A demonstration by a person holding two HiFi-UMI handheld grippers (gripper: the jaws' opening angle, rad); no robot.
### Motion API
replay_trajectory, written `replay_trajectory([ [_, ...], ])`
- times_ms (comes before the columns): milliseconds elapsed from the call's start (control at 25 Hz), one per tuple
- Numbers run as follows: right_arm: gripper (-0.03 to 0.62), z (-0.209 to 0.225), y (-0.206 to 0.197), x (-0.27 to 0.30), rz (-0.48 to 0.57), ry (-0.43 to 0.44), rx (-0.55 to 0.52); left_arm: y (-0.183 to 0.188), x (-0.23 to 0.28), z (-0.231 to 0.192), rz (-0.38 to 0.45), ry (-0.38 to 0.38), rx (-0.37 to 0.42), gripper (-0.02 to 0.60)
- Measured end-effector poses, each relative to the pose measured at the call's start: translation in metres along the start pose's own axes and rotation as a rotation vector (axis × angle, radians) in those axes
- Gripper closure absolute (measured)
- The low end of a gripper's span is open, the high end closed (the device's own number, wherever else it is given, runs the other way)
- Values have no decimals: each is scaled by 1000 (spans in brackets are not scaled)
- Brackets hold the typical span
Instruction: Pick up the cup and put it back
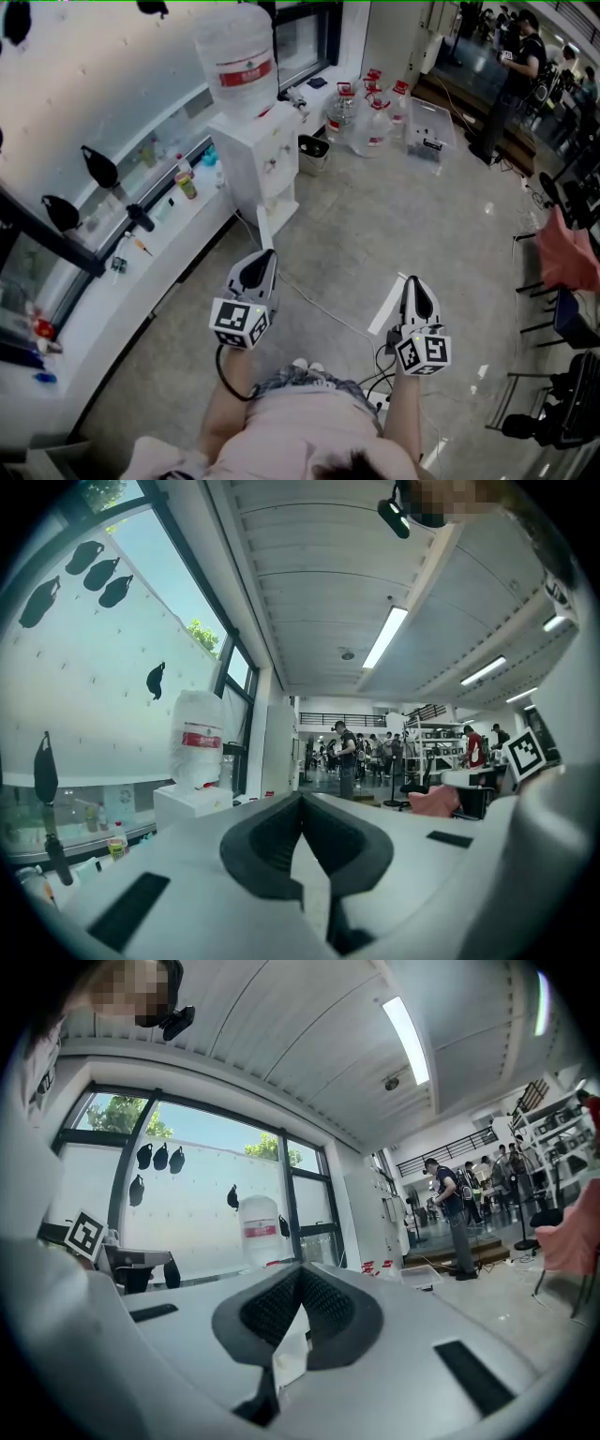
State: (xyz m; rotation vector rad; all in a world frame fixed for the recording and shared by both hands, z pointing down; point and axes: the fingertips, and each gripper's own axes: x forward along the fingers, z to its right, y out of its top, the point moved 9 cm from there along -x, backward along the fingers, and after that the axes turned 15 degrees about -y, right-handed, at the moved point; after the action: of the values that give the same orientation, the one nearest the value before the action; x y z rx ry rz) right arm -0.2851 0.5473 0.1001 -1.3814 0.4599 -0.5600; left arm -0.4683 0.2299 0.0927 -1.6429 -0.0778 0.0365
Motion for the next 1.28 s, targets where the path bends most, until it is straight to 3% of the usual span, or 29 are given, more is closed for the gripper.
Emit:
replay_trajectory([
  [240, 577, -1, -2, 1, 3, -5, 28, -4, 1, 0, -3, -5, -14, 555],
  [520, 577, 2, -4, 1, -13, -6, 45, -9, 1, -3, 2, -21, -84, 554],
  [800, 577, 2, -8, 4, -22, -4, 59, -11, -5, -10, 18, 3, -85, 544],
  [1080, 577, -8, -10, 16, -41, 20, 55, -12, -18, -29, 35, 66, -88, 242],
  [1280, 577, -13, -13, 24, -44, 22, 53, -14, -25, -41, 81, 90, -121, 172],
])
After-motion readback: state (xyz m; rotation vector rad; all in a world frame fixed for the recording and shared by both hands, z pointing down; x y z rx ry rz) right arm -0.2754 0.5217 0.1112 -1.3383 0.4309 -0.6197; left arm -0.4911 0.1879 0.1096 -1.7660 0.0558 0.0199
